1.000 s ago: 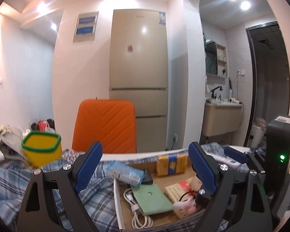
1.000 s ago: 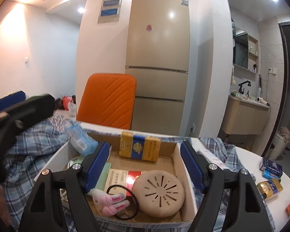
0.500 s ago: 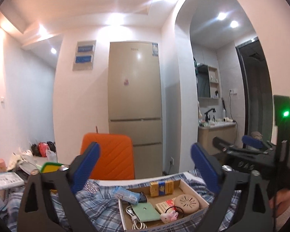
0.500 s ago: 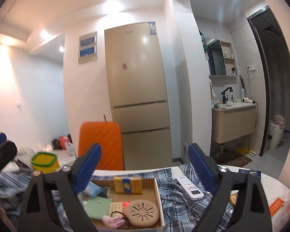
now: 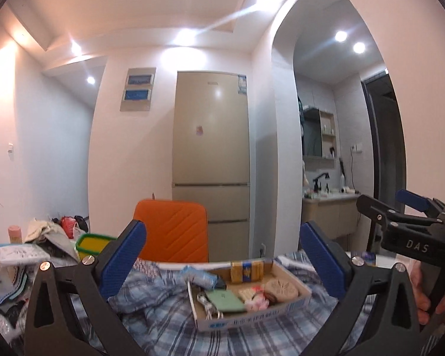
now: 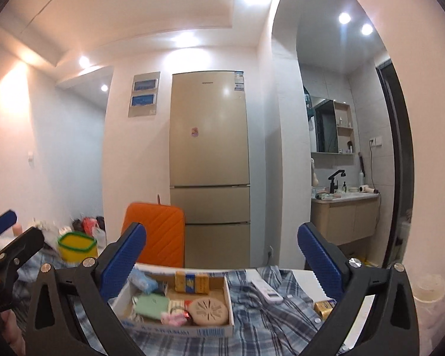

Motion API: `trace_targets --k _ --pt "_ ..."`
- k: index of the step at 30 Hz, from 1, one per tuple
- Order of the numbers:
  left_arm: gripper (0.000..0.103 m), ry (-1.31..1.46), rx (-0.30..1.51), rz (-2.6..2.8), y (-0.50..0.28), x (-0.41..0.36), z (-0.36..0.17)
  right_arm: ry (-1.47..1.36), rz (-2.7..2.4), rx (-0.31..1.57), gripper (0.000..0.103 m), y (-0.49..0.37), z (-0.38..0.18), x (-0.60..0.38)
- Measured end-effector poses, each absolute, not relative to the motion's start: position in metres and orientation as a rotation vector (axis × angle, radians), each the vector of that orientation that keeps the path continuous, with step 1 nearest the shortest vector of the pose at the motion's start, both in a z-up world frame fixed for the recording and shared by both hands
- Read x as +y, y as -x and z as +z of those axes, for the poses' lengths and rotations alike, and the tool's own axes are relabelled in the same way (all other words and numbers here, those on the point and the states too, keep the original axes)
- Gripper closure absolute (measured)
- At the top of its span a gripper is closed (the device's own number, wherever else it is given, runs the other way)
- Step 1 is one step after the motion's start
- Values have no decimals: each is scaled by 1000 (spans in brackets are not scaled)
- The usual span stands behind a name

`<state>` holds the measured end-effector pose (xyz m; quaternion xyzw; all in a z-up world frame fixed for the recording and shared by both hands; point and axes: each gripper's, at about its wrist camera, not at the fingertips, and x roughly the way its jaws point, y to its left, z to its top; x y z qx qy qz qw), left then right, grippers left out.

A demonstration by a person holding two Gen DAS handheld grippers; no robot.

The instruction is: Organize soft objects

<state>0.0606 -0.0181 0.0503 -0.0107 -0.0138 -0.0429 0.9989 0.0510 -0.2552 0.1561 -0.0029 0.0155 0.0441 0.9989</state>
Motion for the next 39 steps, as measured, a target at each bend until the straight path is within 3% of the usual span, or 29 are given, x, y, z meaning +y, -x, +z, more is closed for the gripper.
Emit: trace_targets --k 11,39 --pt "0 35 51 -85 -72 -14 11 -3 116 111 0 -53 95 -252" --pt "0 35 29 -86 -62 -15 8 36 112 75 0 -44 89 -243"
